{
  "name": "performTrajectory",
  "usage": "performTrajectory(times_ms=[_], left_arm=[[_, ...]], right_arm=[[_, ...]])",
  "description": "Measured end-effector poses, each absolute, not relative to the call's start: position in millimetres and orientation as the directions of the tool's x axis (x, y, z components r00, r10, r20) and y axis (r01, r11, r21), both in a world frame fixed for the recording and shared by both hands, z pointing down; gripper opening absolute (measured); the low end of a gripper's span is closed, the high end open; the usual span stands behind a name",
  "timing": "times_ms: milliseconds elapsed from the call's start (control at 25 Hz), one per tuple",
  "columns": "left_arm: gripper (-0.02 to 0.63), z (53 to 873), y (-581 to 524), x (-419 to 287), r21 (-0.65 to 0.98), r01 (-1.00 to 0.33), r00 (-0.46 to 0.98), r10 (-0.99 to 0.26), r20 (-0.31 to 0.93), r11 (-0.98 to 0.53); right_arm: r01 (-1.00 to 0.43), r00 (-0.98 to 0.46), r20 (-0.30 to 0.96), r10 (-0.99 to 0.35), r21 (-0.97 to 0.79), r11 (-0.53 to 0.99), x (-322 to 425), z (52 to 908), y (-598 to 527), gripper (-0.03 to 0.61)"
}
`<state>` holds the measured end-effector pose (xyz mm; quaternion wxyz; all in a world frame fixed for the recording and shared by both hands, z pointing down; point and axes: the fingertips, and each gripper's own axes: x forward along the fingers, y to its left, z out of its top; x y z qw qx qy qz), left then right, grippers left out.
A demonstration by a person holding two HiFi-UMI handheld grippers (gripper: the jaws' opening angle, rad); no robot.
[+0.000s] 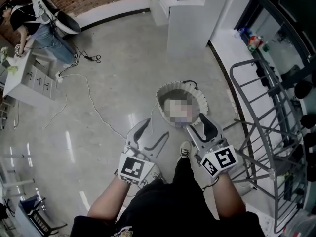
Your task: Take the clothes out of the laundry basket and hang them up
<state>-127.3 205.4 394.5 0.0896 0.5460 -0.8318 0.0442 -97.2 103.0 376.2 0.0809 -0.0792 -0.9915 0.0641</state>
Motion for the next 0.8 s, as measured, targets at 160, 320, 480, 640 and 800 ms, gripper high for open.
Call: performTrajectory(times_ms=[160, 320, 480, 640, 800], left_arm=[[0.27, 399.3, 179.2, -143.7, 0.005, -0.896, -0.432, -0.877, 0.21, 0.443], [0.27, 397.2, 143.1, -159.9, 0.03, -0.88, -0.453, -0.855, 0.252, 0.474], [0.27, 402.3, 113.2, -172.3, 0.011, -0.864, -0.483, -0.833, 0.27, 0.504], [0.27, 407.2, 88.4, -186.8, -0.006, -0.843, -0.521, -0.813, 0.261, 0.538], [0.27, 409.6, 63.6, -193.5, -0.001, -0.823, -0.546, -0.791, 0.276, 0.568]], right_arm=[[0.192, -0.966, 0.146, 0.215, -0.159, 0.968, -118.6, 380.2, 72.6, 0.255], [0.228, -0.956, 0.149, 0.253, -0.169, 0.959, -142.8, 385.4, 34.8, 0.255], [0.261, -0.946, 0.143, 0.292, -0.202, 0.944, -160.5, 396.5, 3.3, 0.253], [0.291, -0.933, 0.151, 0.327, -0.223, 0.931, -177.2, 406.1, -22.6, 0.255], [0.326, -0.919, 0.146, 0.366, -0.241, 0.914, -189.7, 414.3, -43.0, 0.253]])
